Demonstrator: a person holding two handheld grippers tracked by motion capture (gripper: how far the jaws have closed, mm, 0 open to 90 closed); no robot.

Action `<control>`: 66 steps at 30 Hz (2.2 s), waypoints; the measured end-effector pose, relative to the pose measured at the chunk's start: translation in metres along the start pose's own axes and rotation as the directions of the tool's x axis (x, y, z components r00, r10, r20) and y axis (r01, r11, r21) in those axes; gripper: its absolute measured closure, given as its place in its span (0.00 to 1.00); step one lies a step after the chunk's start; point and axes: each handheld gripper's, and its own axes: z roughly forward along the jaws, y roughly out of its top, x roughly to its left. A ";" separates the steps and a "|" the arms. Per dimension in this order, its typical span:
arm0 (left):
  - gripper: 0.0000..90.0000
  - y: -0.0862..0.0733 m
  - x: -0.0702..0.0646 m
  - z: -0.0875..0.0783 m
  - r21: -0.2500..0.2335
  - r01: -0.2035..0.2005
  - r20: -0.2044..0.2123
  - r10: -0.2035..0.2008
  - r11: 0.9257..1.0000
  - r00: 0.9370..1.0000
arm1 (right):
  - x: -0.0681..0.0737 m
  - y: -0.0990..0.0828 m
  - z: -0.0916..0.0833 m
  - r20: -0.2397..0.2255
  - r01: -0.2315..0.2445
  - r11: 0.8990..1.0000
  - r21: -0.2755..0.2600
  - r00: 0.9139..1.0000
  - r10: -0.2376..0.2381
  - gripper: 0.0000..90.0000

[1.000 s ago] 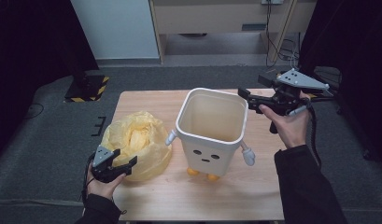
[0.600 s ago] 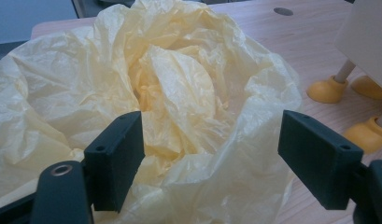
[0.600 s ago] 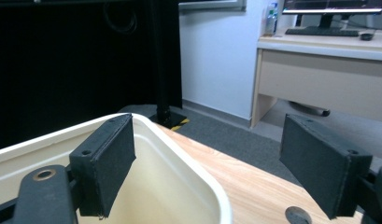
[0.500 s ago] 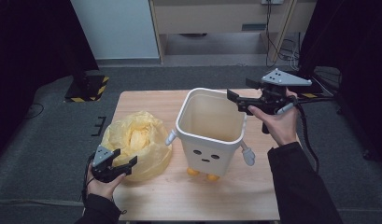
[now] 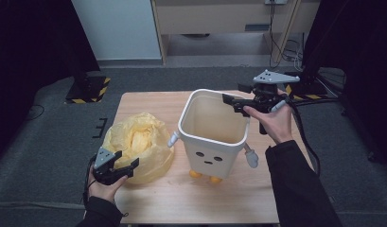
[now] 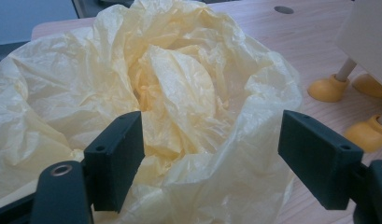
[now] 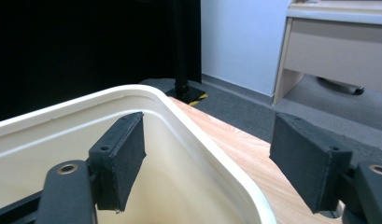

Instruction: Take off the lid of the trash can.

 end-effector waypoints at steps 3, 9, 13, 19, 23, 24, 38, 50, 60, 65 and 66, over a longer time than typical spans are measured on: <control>0.24 0.000 0.000 0.000 0.000 -0.003 0.000 0.003 1.000 1.000 | -0.002 -0.001 0.003 -0.016 -0.014 1.000 -0.002 1.000 0.014 0.32; 0.24 0.000 -0.001 0.000 0.001 -0.004 0.001 0.004 1.000 1.000 | -0.004 -0.004 0.016 -0.033 0.003 0.997 0.076 0.999 0.000 0.42; 0.24 0.000 0.000 0.000 0.002 -0.004 0.002 0.004 1.000 1.000 | -0.009 -0.009 0.020 -0.044 -0.005 0.995 0.100 0.999 0.010 0.53; 0.24 0.000 -0.001 0.000 0.003 -0.005 0.001 0.005 1.000 1.000 | -0.014 -0.014 0.020 -0.049 -0.027 0.992 0.121 0.998 0.033 0.64; 0.24 0.000 -0.001 0.000 0.004 -0.005 0.001 0.005 1.000 1.000 | -0.014 -0.014 0.020 -0.039 -0.025 0.994 0.108 0.999 0.029 0.69; 0.24 0.000 -0.001 0.000 0.004 -0.005 0.001 0.005 1.000 1.000 | -0.014 -0.014 0.020 -0.039 -0.025 0.994 0.108 0.999 0.029 0.69; 0.24 0.000 -0.001 0.001 0.006 -0.007 0.003 0.007 1.000 1.000 | -0.016 -0.014 0.020 -0.063 -0.029 0.995 0.091 0.997 0.035 0.71; 0.24 0.000 -0.001 0.001 0.008 -0.008 0.003 0.008 1.000 1.000 | -0.018 -0.011 0.018 -0.084 -0.056 0.996 0.074 0.995 0.063 0.72; 0.24 0.000 -0.001 0.001 0.010 -0.010 0.004 0.010 1.000 1.000 | -0.016 0.000 0.011 -0.080 -0.066 0.996 0.058 0.994 0.071 0.72; 0.24 0.000 -0.001 0.001 0.009 -0.010 0.005 0.009 1.000 1.000 | -0.016 0.004 0.011 -0.086 -0.085 0.994 0.068 0.992 0.091 0.72; 0.24 0.000 -0.001 0.001 0.009 -0.009 0.005 0.009 1.000 1.000 | -0.016 0.005 0.010 -0.087 -0.089 0.994 0.068 0.992 0.095 0.72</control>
